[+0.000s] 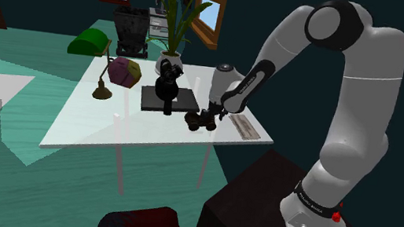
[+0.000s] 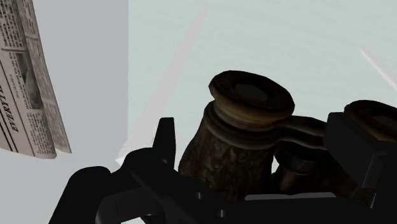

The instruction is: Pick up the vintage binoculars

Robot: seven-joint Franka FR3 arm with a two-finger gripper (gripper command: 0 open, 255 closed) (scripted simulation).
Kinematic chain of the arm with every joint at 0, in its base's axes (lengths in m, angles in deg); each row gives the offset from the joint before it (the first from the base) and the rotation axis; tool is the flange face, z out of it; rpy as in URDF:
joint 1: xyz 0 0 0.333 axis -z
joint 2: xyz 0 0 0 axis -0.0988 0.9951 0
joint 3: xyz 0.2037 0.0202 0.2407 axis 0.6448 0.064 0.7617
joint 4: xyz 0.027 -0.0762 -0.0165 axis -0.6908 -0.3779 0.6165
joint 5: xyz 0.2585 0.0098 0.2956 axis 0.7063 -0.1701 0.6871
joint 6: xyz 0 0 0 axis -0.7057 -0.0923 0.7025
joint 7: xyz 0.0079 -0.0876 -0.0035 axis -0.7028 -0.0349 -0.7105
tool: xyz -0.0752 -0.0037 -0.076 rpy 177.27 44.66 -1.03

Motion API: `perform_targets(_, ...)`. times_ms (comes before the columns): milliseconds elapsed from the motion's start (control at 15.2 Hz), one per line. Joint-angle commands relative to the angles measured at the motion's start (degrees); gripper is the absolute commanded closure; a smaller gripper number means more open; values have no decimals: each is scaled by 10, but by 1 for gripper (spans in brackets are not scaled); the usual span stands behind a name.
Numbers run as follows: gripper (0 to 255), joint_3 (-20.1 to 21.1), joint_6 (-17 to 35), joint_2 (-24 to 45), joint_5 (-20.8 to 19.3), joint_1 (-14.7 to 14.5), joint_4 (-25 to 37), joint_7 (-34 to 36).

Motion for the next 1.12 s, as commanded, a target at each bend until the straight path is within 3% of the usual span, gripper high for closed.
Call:
perform_targets(0, 0, -8, 12, 17, -12, -5, 6, 12)
perform_targets(396, 0, -26, 38, 54, -33, -18, 16, 36)
perform_targets(462, 255, -26, 39, 54, -34, -17, 16, 36)
perform_targets(1056, 255, -26, 38, 54, -33, -18, 17, 36)
